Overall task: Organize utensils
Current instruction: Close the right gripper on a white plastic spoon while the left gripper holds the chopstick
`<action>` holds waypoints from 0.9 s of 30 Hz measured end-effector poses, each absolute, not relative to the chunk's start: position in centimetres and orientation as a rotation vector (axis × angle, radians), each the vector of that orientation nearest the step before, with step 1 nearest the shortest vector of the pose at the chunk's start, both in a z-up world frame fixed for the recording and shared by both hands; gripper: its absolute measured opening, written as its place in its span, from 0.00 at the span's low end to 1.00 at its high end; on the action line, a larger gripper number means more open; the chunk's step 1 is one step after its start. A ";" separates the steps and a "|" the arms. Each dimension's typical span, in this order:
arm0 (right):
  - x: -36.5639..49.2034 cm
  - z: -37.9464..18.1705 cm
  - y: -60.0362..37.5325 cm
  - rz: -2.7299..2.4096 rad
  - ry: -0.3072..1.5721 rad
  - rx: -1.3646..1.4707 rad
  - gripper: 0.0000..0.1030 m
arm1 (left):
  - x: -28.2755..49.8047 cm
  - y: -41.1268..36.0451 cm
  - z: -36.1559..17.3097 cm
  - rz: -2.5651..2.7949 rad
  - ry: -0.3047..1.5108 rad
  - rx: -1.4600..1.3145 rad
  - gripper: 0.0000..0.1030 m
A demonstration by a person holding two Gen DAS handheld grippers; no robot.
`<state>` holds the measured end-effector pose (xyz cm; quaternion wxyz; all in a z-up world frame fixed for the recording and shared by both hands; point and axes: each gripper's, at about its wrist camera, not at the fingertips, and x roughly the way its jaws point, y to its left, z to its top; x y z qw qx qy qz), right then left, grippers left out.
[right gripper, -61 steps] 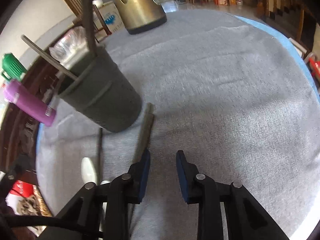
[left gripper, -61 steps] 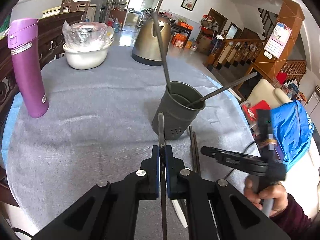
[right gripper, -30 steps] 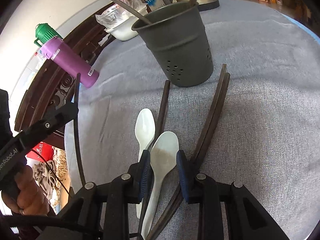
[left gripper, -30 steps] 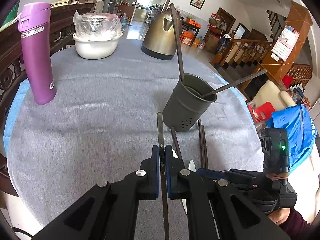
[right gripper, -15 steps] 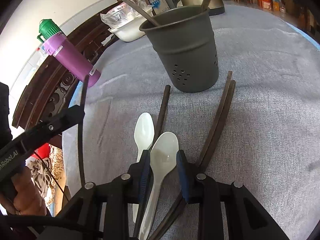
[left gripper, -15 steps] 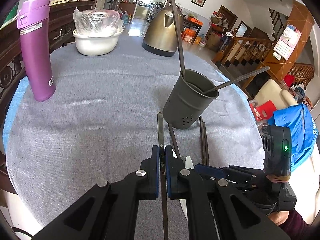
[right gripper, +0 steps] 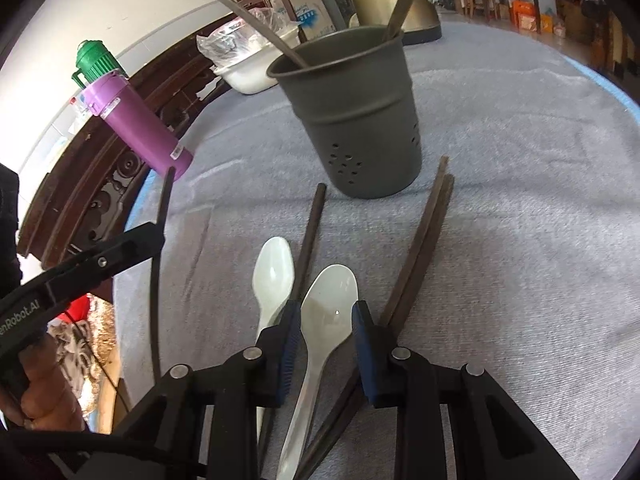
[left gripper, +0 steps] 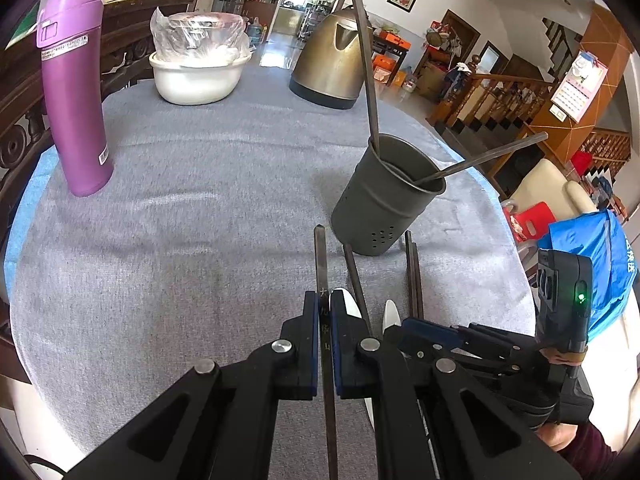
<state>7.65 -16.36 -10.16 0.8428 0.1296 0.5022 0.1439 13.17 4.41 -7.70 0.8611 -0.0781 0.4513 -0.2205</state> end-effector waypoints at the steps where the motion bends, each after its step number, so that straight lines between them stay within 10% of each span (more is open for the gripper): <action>1: 7.7 -10.1 -16.3 0.297 1.057 0.257 0.29 | 13.2 4.4 -7.7 -0.462 0.947 -0.163 0.06; 27: 9.2 -9.0 -18.6 0.261 1.070 0.288 0.23 | 13.3 4.7 -7.4 -0.461 0.939 -0.165 0.06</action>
